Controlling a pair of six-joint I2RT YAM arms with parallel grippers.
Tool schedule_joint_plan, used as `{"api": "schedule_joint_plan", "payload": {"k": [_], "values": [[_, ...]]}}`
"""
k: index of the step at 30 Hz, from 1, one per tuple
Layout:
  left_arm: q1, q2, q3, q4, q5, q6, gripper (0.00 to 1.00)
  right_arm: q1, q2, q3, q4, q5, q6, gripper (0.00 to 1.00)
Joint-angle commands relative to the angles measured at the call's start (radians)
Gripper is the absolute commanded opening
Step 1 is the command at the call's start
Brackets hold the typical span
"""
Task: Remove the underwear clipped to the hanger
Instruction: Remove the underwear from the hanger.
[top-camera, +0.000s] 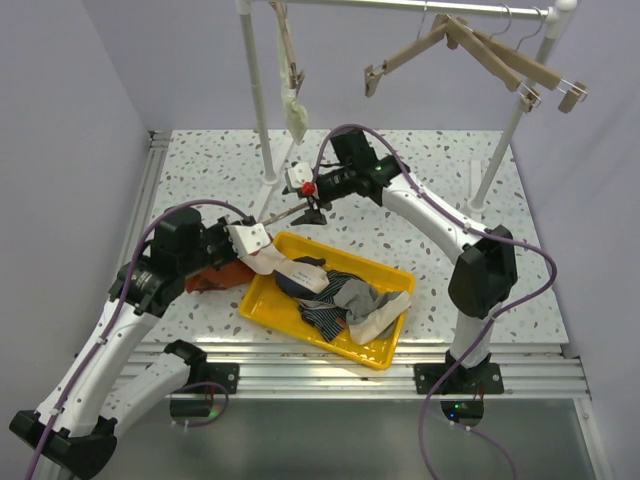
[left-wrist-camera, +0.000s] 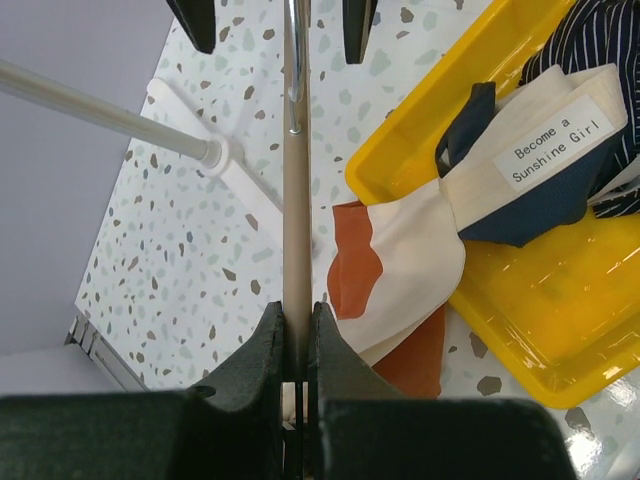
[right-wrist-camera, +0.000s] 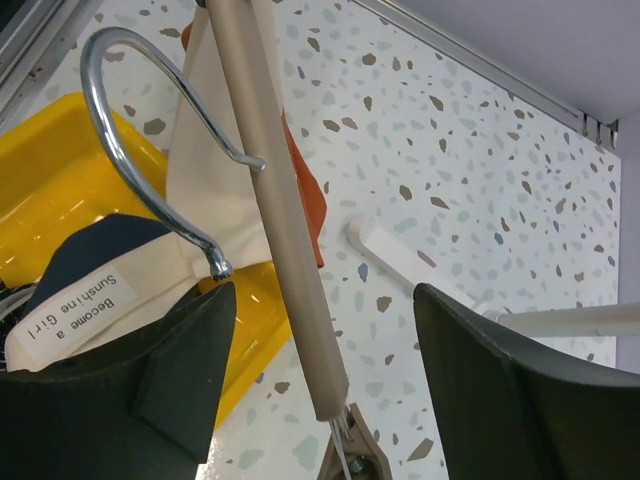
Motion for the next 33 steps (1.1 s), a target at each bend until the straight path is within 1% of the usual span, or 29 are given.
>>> {"api": "schedule_joint_plan", "payload": {"k": [1, 2, 4, 5, 7, 8, 9, 10, 11, 14, 17, 18, 19, 20, 21, 22, 23, 24, 25, 28, 29, 33], "values": [[0.005, -0.005, 0.014, 0.093, 0.047, -0.022, 0.00, 0.015, 0.003, 0.043, -0.029, -0.030, 0.015, 0.74], [0.005, -0.004, 0.015, 0.097, 0.053, -0.025, 0.00, 0.018, 0.006, 0.044, -0.035, -0.026, 0.008, 0.69], [0.005, -0.004, 0.015, 0.102, 0.056, -0.031, 0.00, 0.021, 0.010, 0.046, -0.043, -0.024, -0.005, 0.63], [0.005, -0.007, 0.014, 0.110, 0.061, -0.035, 0.00, 0.023, 0.012, 0.052, -0.051, -0.026, -0.012, 0.57], [0.007, -0.005, 0.012, 0.116, 0.064, -0.043, 0.00, 0.023, 0.027, 0.076, -0.087, -0.029, -0.034, 0.51], [0.005, -0.005, 0.012, 0.123, 0.070, -0.045, 0.00, 0.021, 0.033, 0.086, -0.098, -0.029, -0.037, 0.44], [0.005, -0.002, 0.012, 0.129, 0.073, -0.046, 0.00, 0.021, 0.038, 0.102, -0.120, -0.027, -0.052, 0.38], [0.005, -0.002, 0.011, 0.134, 0.075, -0.051, 0.00, 0.023, 0.043, 0.107, -0.127, -0.023, -0.060, 0.29], [0.005, 0.001, 0.009, 0.145, 0.078, -0.055, 0.00, 0.023, 0.041, 0.106, -0.123, -0.018, -0.060, 0.00], [0.005, 0.001, 0.003, 0.174, 0.072, -0.069, 0.00, 0.023, 0.029, 0.090, -0.109, -0.013, -0.075, 0.00], [0.005, -0.014, -0.011, 0.234, 0.047, -0.109, 0.00, 0.020, 0.024, 0.101, -0.150, 0.003, -0.126, 0.00], [0.005, -0.020, -0.014, 0.252, 0.039, -0.126, 0.05, 0.018, 0.021, 0.096, -0.150, 0.011, -0.131, 0.00], [0.005, -0.034, -0.015, 0.269, 0.029, -0.158, 0.26, 0.017, 0.020, 0.095, -0.150, 0.025, -0.132, 0.00], [0.005, -0.040, -0.015, 0.293, 0.016, -0.167, 0.37, 0.010, 0.014, 0.093, -0.149, 0.032, -0.131, 0.00], [0.005, -0.045, -0.011, 0.303, 0.015, -0.175, 0.52, 0.006, 0.013, 0.092, -0.152, 0.040, -0.129, 0.00], [0.005, -0.054, -0.008, 0.307, 0.015, -0.186, 0.80, 0.001, 0.013, 0.093, -0.155, 0.049, -0.131, 0.00], [0.005, -0.057, -0.005, 0.311, 0.019, -0.186, 0.89, -0.009, 0.013, 0.092, -0.158, 0.054, -0.129, 0.00], [0.005, -0.060, 0.001, 0.308, 0.021, -0.187, 0.92, -0.017, 0.013, 0.090, -0.169, 0.057, -0.132, 0.00], [0.005, -0.063, 0.005, 0.303, 0.022, -0.184, 0.94, -0.025, 0.012, 0.089, -0.170, 0.060, -0.134, 0.00], [0.005, -0.070, 0.012, 0.263, 0.036, -0.155, 0.94, -0.051, 0.000, 0.072, -0.184, 0.071, -0.166, 0.00], [0.005, -0.071, 0.009, 0.245, 0.047, -0.145, 0.94, -0.062, -0.005, 0.067, -0.192, 0.086, -0.201, 0.00], [0.005, -0.083, -0.037, 0.217, 0.052, -0.080, 0.94, -0.083, -0.039, 0.034, -0.200, 0.137, -0.267, 0.00]]}}
